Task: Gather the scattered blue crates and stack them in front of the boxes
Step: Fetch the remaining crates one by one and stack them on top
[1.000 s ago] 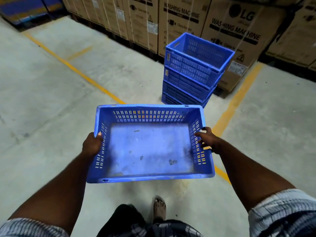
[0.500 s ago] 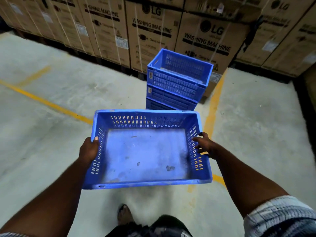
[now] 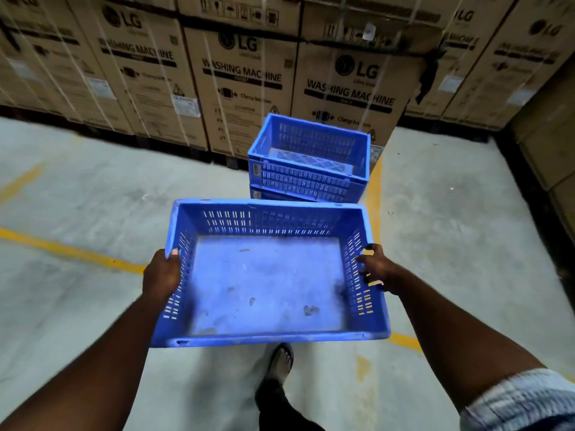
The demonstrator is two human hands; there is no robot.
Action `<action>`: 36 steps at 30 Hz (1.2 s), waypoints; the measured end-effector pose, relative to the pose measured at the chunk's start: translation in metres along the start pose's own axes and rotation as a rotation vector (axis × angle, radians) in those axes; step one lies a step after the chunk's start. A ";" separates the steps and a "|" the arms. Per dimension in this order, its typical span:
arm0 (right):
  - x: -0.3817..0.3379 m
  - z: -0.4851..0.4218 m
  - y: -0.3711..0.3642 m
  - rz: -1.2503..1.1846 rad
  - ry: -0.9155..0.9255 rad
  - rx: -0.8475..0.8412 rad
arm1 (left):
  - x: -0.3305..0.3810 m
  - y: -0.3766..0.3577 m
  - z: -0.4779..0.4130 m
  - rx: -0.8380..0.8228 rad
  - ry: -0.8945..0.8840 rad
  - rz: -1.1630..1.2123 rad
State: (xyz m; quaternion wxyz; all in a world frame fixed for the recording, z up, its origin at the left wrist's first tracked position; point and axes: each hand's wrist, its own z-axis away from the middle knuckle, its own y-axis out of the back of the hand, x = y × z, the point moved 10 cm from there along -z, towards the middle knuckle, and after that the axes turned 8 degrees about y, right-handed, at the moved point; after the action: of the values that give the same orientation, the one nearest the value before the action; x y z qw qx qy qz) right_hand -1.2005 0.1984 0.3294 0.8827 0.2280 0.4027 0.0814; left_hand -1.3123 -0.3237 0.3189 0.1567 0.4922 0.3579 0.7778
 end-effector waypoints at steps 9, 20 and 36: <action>-0.067 -0.082 0.054 0.046 -0.038 0.033 | 0.117 -0.030 -0.095 -0.022 -0.044 -0.063; -0.145 -0.156 0.123 0.013 -0.009 0.075 | 0.255 -0.055 -0.181 -0.037 -0.120 -0.096; -0.240 -0.298 0.188 0.014 -0.104 0.138 | 0.412 -0.155 -0.341 -0.171 -0.172 -0.115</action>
State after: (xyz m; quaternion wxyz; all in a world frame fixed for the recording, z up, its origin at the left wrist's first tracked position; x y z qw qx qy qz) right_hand -1.5754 0.3863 0.4091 0.8841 0.2951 0.3592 0.0475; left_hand -1.8206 -0.1071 0.3895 0.2725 0.5207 0.3030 0.7502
